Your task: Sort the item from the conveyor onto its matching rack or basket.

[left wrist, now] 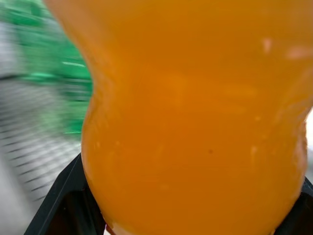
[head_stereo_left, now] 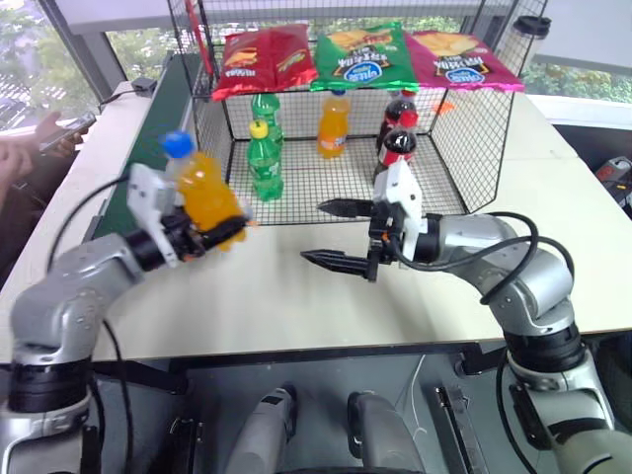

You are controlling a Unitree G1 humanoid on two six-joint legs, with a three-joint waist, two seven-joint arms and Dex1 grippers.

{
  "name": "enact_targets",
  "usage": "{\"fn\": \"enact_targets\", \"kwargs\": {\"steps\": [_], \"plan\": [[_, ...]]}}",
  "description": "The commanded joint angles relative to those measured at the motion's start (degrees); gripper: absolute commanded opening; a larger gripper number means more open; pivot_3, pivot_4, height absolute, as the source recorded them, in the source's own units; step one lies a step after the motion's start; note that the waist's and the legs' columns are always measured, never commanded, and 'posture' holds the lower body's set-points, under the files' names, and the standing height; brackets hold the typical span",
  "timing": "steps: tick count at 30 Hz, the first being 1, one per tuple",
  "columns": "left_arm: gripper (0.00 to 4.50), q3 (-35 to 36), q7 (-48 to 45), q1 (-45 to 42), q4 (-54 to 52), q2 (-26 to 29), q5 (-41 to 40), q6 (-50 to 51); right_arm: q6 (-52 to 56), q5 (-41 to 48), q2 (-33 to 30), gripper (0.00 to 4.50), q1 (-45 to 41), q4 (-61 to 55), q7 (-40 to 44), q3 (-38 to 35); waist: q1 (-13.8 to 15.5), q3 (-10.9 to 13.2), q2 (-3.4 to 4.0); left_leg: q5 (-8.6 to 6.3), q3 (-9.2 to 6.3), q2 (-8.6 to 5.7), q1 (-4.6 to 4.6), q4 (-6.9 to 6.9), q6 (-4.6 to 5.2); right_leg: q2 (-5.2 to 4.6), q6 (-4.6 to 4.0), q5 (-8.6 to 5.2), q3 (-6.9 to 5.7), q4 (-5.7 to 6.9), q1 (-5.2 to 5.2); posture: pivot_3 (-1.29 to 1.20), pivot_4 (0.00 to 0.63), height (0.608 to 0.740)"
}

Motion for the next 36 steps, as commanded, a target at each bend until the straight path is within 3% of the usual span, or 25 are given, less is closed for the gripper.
{"fn": "enact_targets", "kwargs": {"steps": [1, 8, 20, 32, 35, 36], "plan": [[2.96, -4.94, -5.14, -2.32, -0.33, -0.69, 3.02, -4.29, -0.02, 1.31, 0.46, 4.5, -1.88, -1.4, -0.78, -1.92, -0.18, 0.0, 0.01, -0.03, 0.01, 0.0, 0.01, 0.0, -0.01, 0.0, 0.0, 0.0, 0.0, 0.0, 0.0, 0.0, 0.15, 0.739], [2.96, -12.16, -12.05, -3.9, 2.69, -2.98, 8.02, -9.27, -0.6, 0.25, 0.89, 4.5, -2.9, -0.73, -1.91, -1.1, -0.09, 0.01, 0.02, -0.06, 0.04, 0.03, 0.01, -0.01, 0.0, 0.02, 0.0, 0.0, 0.0, 0.01, -0.03, 0.0, 0.15, 0.739], [2.96, -15.66, -12.35, -6.02, 4.27, -10.04, 11.64, -11.54, -0.67, -0.8, 2.53, 4.5, -3.12, -0.54, -2.1, 0.65, 0.01, 0.01, 0.01, -0.03, 0.03, 0.01, 0.02, 0.01, 0.05, 0.02, 0.03, 0.01, -0.01, 0.02, -0.01, 0.0, 0.15, 0.739], [2.96, -16.72, -12.26, -7.2, 4.31, -13.71, 12.88, -11.41, -2.06, -2.72, 4.23, 4.5, -3.85, 2.22, -2.07, 1.76, -0.02, 0.01, 0.02, 0.01, 0.03, 0.01, 0.05, 0.06, 0.1, 0.04, 0.03, 0.02, -0.02, 0.13, -0.01, 0.0, 0.15, 0.739], [2.96, -16.38, -12.02, -7.6, 4.47, -13.91, 12.91, -11.27, -3.46, -3.95, 4.49, 3.6, -3.21, 3.75, -2.07, 2.03, -0.03, 0.01, 0.02, 0.02, 0.03, 0.0, 0.05, 0.08, 0.11, 0.04, 0.04, 0.02, -0.02, 0.15, 0.0, 0.0, 0.15, 0.739], [2.96, -16.24, -11.91, -7.66, 4.46, -13.94, 12.83, -11.17, -3.74, -4.07, 4.51, 3.1, -3.1, 3.98, -1.99, 2.05, -0.03, 0.01, 0.01, 0.02, 0.03, 0.0, 0.06, 0.08, 0.11, 0.05, 0.04, 0.02, -0.02, 0.16, 0.0, 0.0, 0.15, 0.739]]}}
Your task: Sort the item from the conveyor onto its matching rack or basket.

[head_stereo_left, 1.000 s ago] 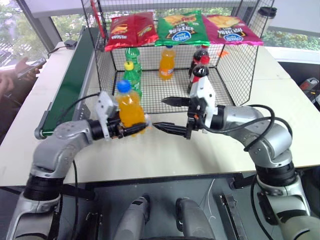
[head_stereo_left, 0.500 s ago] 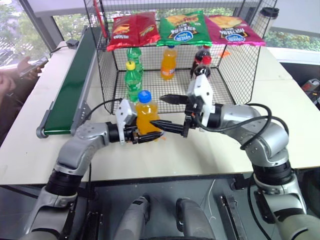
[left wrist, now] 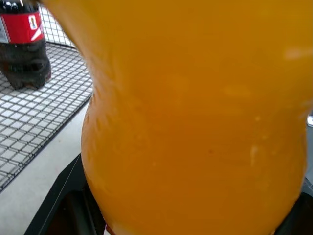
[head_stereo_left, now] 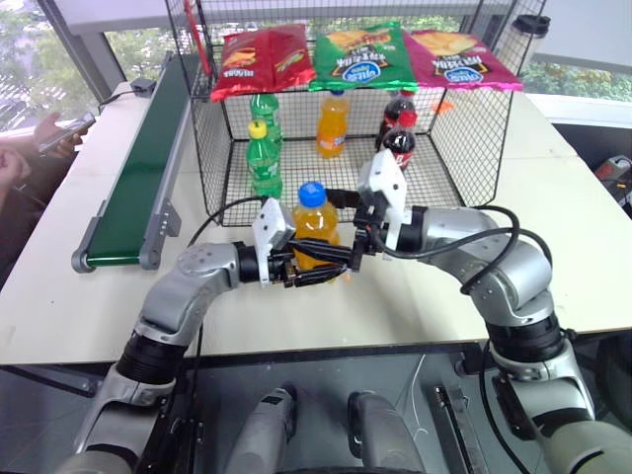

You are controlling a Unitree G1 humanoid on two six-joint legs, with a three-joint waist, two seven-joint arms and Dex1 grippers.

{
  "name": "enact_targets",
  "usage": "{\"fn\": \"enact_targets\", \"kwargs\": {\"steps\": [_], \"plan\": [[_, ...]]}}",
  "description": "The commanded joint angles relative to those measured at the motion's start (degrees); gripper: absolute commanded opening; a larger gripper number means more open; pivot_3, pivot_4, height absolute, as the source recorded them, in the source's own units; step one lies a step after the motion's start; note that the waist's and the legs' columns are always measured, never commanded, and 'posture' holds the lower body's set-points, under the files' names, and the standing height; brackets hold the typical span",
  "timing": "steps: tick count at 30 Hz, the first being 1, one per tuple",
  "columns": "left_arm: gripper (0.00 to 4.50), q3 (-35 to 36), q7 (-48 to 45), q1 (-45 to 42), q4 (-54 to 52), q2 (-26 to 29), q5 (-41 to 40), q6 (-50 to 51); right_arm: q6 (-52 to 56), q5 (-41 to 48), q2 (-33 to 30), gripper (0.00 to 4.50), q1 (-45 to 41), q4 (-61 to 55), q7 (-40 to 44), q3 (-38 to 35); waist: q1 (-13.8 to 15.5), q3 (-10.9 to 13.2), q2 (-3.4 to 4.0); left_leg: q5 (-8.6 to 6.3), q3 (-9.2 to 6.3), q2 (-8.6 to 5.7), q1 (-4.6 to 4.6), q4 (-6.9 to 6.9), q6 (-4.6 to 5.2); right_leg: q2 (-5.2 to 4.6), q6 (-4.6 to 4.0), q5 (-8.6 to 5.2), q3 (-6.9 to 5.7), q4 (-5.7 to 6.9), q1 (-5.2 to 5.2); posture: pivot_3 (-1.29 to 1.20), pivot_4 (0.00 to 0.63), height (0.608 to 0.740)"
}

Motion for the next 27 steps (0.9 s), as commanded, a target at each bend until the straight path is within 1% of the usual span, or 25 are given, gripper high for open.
{"fn": "enact_targets", "kwargs": {"steps": [1, 2, 9, 11, 12, 18, 21, 27], "plan": [[2.96, 1.48, -0.21, -1.4, -1.8, -0.25, -0.72, -1.15, -1.99, -0.72, 0.62, 2.67, -0.28, 0.31, -0.07, -0.73, -0.01, 0.0, 0.0, 0.0, 0.0, 0.0, 0.01, 0.0, 0.0, 0.0, 0.0, 0.0, 0.0, 0.02, 0.0, 0.0, 0.15, 0.739], [2.96, 1.53, -0.2, -1.34, -1.86, -0.19, -0.74, -1.08, -2.0, -0.59, 0.71, 2.57, -0.22, 0.29, -0.03, -0.87, -0.02, 0.0, 0.0, 0.0, 0.0, 0.0, 0.01, 0.0, 0.0, 0.0, 0.0, 0.0, 0.0, 0.03, 0.0, 0.0, 0.15, 0.739], [2.96, 2.04, 1.54, -1.36, -1.52, -0.23, -0.02, -1.14, -1.9, -0.26, 0.59, 2.57, -0.17, -0.44, 0.29, -0.88, -0.01, 0.0, 0.0, 0.0, 0.0, 0.0, 0.02, 0.02, 0.01, 0.0, 0.0, 0.0, 0.0, 0.06, 0.0, 0.0, 0.15, 0.739], [4.03, 2.09, 1.85, -1.62, -1.04, -0.21, 0.0, -0.62, -1.81, -0.29, 0.46, 2.57, -0.29, -0.58, 0.39, -0.78, -0.01, 0.0, 0.0, 0.0, 0.0, 0.0, 0.02, 0.03, 0.01, 0.0, 0.0, 0.0, 0.0, 0.07, 0.0, 0.0, 0.15, 0.739], [4.48, 1.96, 1.62, -1.6, -1.11, 0.02, -0.19, -0.11, -1.75, -0.31, 0.4, 2.57, -0.29, -0.72, 0.41, -0.76, 0.0, 0.0, 0.0, 0.01, 0.0, 0.0, 0.02, 0.04, 0.01, 0.0, 0.0, 0.0, 0.0, 0.08, 0.0, 0.0, 0.15, 0.739], [4.48, 1.5, 2.56, -0.71, -1.77, 0.73, 0.86, -0.35, -1.45, -0.54, 0.21, 2.57, -0.26, -1.25, 0.48, -0.78, 0.0, 0.0, 0.0, 0.0, 0.0, 0.0, 0.03, 0.06, 0.0, 0.0, 0.0, 0.0, 0.0, 0.11, 0.0, 0.0, 0.15, 0.739], [4.48, 1.63, 1.65, 0.2, -2.52, 2.27, 0.8, 0.33, -1.55, -0.84, 0.13, 2.57, -0.31, -1.16, 0.43, -0.82, -0.01, 0.0, 0.0, 0.0, 0.0, 0.0, 0.03, 0.06, 0.0, 0.0, 0.0, 0.0, 0.0, 0.12, 0.0, 0.0, 0.15, 0.739], [4.48, 6.48, 1.6, 3.57, -5.21, 7.09, -1.1, 1.48, -3.04, -3.19, 1.12, 2.57, -1.03, 1.12, -2.09, -1.56, -0.12, 0.0, 0.0, 0.0, 0.0, 0.02, 0.04, 0.05, 0.0, 0.01, -0.01, -0.01, 0.01, 0.16, -0.04, 0.0, 0.15, 0.739]]}}
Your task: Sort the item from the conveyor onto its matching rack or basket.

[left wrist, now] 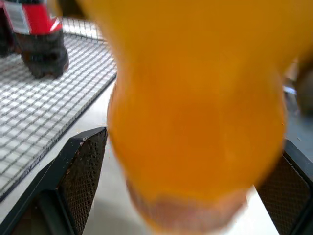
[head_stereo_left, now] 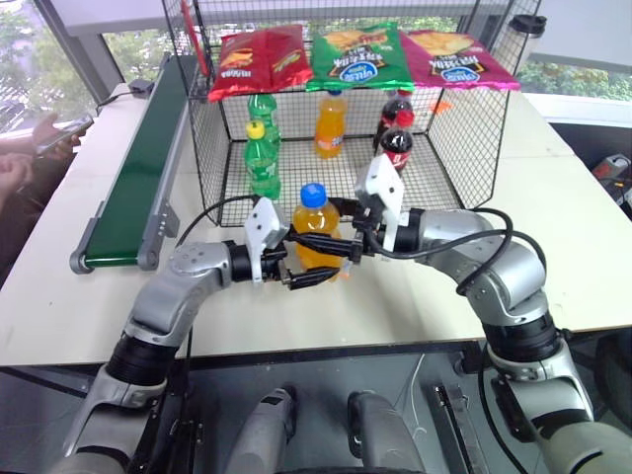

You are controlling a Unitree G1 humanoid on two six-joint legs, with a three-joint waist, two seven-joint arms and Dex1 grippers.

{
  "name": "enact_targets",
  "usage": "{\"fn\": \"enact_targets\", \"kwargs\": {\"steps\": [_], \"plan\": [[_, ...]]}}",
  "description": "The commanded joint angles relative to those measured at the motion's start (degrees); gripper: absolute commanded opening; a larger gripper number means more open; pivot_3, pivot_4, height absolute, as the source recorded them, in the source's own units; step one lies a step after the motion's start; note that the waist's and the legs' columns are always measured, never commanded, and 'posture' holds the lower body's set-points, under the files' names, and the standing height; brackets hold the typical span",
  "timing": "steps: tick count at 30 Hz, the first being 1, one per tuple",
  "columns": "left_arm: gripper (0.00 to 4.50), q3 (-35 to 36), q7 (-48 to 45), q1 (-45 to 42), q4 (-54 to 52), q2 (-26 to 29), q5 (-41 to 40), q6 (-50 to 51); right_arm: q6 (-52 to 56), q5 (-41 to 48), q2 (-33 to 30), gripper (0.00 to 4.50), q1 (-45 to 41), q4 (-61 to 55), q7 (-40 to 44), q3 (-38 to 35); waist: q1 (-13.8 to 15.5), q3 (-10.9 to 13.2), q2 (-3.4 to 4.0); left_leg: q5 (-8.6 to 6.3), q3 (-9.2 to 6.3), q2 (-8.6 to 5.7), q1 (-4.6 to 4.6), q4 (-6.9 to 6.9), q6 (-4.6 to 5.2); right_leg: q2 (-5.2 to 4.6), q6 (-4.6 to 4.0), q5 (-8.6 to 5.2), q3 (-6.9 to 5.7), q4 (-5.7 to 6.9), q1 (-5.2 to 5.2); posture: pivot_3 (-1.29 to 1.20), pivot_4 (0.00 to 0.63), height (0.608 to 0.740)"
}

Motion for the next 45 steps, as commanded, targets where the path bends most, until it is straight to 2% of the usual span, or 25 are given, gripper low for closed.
{"fn": "enact_targets", "kwargs": {"steps": [1, 6, 11, 22, 32, 44, 45], "plan": [[4.48, 5.21, 0.16, 1.32, -3.13, 2.82, -1.92, 0.75, -2.81, -1.49, 1.12, 2.57, -1.76, 0.67, -2.0, -2.0, 0.04, 0.0, 0.0, 0.0, 0.0, 0.0, 0.0, 0.0, 0.0, 0.0, 0.0, 0.0, 0.0, 0.01, 0.0, 0.0, 0.15, 0.739], [4.48, 12.34, 3.67, 5.16, -3.97, 5.29, -3.36, 2.32, -7.64, -8.17, 5.08, 2.57, -5.88, 9.37, -10.76, -3.41, -0.06, 0.01, 0.01, -0.04, 0.0, 0.0, 0.02, 0.01, -0.08, 0.0, -0.01, 0.0, 0.01, 0.04, -0.01, 0.0, 0.15, 0.739], [4.48, 16.38, 10.13, 8.28, -5.52, 3.43, -3.18, 2.93, -14.22, -12.98, 9.71, 2.57, -11.07, 19.87, -17.1, -4.76, 0.09, 0.01, 0.01, -0.02, 0.0, -0.02, 0.0, 0.0, -0.09, 0.08, 0.0, 0.01, 0.01, 0.06, -0.03, 0.0, 0.15, 0.739], [4.48, 12.51, 24.43, 12.47, -11.56, -6.13, 2.16, 2.13, -34.27, -20.0, 17.02, 2.57, -21.09, 48.72, -23.18, -6.78, -0.09, 0.01, 0.02, 0.05, 0.06, -0.03, 0.06, -0.02, -0.1, 0.19, 0.17, 0.13, 0.07, 0.12, -0.03, 0.0, 0.15, 0.739], [4.48, 11.9, 28.25, 13.95, -13.42, -8.57, 2.99, 2.32, -48.07, -22.66, 18.88, 2.57, -29.01, 71.25, -24.93, -9.31, -0.3, 0.02, 0.04, 0.08, 0.05, 0.03, 0.09, -0.05, -0.13, 0.3, 0.14, 0.16, 0.1, 0.15, -0.05, 0.0, 0.15, 0.739], [4.48, 11.4, 29.13, 13.46, -13.14, -8.7, 3.11, 2.26, -54.05, -23.26, 20.4, 2.57, -32.87, 81.07, -24.81, -11.7, -0.33, 0.02, 0.05, 0.1, 0.04, 0.04, 0.1, -0.05, -0.13, 0.35, 0.12, 0.17, 0.12, 0.16, -0.04, 0.0, 0.15, 0.739], [4.5, 11.39, 29.11, 13.48, -13.14, -8.66, 3.11, 2.25, -54.26, -23.25, 20.49, 3.61, -32.9, 81.4, -24.87, -11.91, -0.32, 0.03, 0.05, 0.1, 0.04, 0.04, 0.1, -0.05, -0.14, 0.35, 0.12, 0.17, 0.13, 0.16, -0.04, 0.0, 0.15, 0.739]]}}
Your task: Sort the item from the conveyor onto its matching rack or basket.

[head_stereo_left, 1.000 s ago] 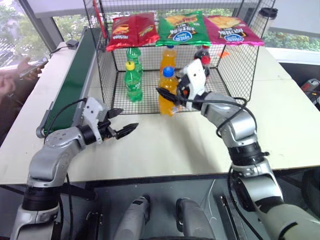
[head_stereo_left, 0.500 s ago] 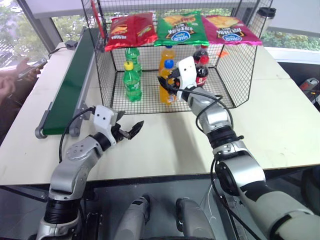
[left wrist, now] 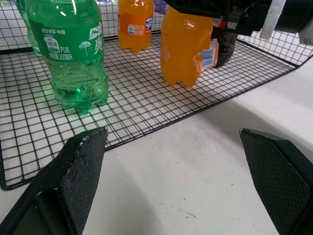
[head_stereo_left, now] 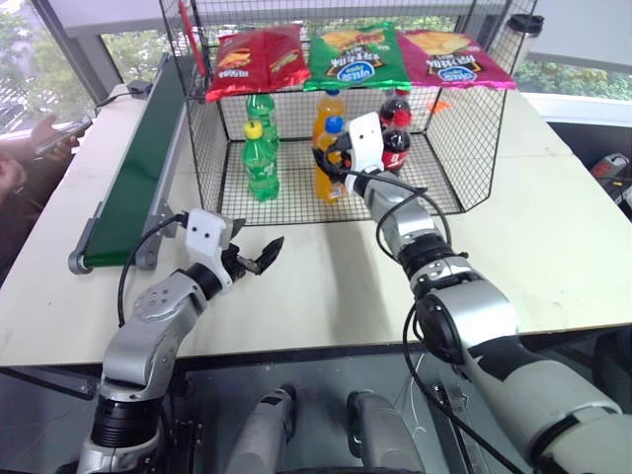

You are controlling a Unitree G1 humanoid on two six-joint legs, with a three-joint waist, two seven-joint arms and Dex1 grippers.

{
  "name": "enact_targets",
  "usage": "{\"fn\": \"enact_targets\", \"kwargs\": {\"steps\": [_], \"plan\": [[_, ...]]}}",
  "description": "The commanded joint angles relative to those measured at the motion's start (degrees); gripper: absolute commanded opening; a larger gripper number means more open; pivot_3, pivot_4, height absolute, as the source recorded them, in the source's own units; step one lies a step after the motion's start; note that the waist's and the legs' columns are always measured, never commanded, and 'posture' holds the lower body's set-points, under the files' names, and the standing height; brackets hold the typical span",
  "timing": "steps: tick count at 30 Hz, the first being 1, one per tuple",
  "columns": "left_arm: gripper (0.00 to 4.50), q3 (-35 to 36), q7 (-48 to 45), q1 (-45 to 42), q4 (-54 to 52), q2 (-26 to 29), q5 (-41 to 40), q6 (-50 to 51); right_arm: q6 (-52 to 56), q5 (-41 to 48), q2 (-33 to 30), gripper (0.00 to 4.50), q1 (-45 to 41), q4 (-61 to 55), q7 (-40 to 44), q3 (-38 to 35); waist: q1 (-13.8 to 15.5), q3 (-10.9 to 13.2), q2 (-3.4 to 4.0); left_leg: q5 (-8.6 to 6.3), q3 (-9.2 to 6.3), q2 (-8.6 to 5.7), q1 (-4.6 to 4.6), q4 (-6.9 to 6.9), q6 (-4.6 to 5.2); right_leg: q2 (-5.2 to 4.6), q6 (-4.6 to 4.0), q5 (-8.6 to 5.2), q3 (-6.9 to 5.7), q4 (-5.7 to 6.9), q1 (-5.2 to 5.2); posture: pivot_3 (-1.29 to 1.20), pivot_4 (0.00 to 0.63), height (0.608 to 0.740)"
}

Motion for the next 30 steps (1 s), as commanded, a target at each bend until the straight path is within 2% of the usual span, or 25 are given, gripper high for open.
{"fn": "enact_targets", "kwargs": {"steps": [1, 2, 12, 17, 22, 30], "plan": [[4.5, 0.07, 0.17, -0.46, -1.86, -0.01, 0.14, -0.66, -2.99, 0.17, 0.44, 3.96, -3.37, -1.17, 0.14, -1.68, 0.0, 0.0, 0.0, 0.0, 0.0, 0.0, 0.0, 0.0, 0.0, 0.0, 0.0, 0.0, 0.0, 0.0, 0.0, 0.0, 0.15, 0.739], [4.5, 0.06, 0.17, -0.5, -1.83, 0.02, 0.16, -0.65, -3.13, 0.1, 0.44, 4.42, -3.38, -1.0, 0.18, -1.78, -0.01, 0.0, 0.01, 0.0, 0.0, 0.0, 0.0, 0.0, 0.0, 0.0, 0.0, 0.0, 0.01, 0.0, 0.0, 0.0, 0.15, 0.739], [4.5, 0.43, -0.19, -0.67, -1.38, 0.54, 0.11, -0.68, -3.51, -2.15, -1.04, 4.42, -2.16, -3.95, 1.88, -0.95, 0.0, -0.01, 0.02, 0.01, -0.02, 0.03, 0.1, -0.01, -0.02, 0.05, -0.08, -0.01, 0.02, 0.03, 0.06, 0.0, 0.15, 0.739], [4.5, 0.1, -0.33, -1.28, -0.38, 0.21, 0.3, -1.14, 0.32, -1.48, -2.63, 4.42, 1.22, -12.76, 6.13, -0.69, 0.07, -0.01, 0.01, 0.01, -0.02, 0.03, 0.1, -0.01, -0.02, 0.05, -0.06, 0.0, 0.03, 0.03, 0.06, 0.0, 0.15, 0.739], [4.5, -0.01, -0.29, -2.34, 1.27, -0.09, 0.61, -1.74, 8.58, -2.0, -5.58, 4.42, 9.74, -29.7, 12.29, 2.66, 0.18, -0.02, 0.03, 0.01, -0.03, 0.03, 0.1, 0.0, -0.02, 0.05, -0.05, 0.0, 0.03, 0.04, 0.07, 0.0, 0.15, 0.739], [4.5, 0.09, -1.7, -0.3, 0.72, 0.33, 0.14, -2.73, 32.23, 5.03, -14.39, 4.42, 28.97, -65.0, 22.9, 5.69, 0.4, -0.05, 0.04, -0.04, -0.03, 0.03, 0.1, 0.01, -0.1, 0.01, -0.11, -0.04, 0.04, 0.05, 0.07, 0.0, 0.15, 0.739]]}}
